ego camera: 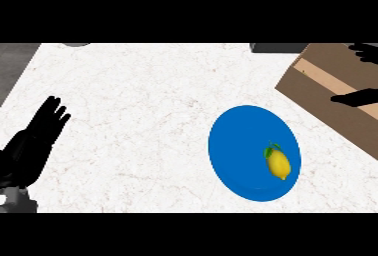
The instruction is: Pick the pear from the plate and place it in the cardboard box
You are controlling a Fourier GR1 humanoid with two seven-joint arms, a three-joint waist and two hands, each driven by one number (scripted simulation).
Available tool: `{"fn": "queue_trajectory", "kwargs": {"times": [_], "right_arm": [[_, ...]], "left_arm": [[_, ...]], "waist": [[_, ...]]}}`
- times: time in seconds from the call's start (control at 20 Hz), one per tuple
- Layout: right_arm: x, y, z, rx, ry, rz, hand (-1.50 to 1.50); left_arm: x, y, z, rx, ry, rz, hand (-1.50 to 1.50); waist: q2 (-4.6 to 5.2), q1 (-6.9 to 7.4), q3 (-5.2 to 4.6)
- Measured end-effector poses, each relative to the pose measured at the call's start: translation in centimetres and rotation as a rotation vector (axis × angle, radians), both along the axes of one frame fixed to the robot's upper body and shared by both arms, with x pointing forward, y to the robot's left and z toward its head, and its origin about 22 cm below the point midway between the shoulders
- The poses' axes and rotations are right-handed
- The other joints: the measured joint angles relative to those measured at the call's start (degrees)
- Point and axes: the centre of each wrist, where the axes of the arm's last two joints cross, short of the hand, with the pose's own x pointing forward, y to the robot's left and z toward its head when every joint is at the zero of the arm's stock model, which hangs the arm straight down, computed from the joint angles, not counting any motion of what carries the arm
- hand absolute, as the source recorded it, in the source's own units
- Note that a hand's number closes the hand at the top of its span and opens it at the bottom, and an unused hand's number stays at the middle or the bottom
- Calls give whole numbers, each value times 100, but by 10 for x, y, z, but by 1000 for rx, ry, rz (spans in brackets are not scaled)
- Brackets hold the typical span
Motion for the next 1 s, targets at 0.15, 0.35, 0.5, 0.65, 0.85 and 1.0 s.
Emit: {"fn": "queue_trajectory", "kwargs": {"times": [0.15, 0.35, 0.5, 0.65, 0.85, 1.0], "right_arm": [[-5, -17, 7, 150, -84, -43, -150], [-15, -41, 15, 310, -151, -89, -150], [-31, -70, 22, 373, -175, -126, -150], [-48, -96, 30, 429, -192, -154, -150], [-75, -129, 33, 470, -205, -154, -150], [-90, -144, 37, 469, -213, -135, -150]], "left_arm": [[2, 1, 4, -8, 0, -1, 0], [1, 2, 5, -6, 4, -7, 0], [-1, 1, 2, -1, 4, -1, 0], [-1, -2, 1, 1, 2, 0, 0], [6, -5, -1, 3, -4, -1, 0], [8, -5, -1, 1, -6, -8, 0]], "waist": [[-1, -22, -2], [4, -15, -3], [7, -10, -4], [15, 5, -3], [31, 22, 0], [40, 50, 4]]}}
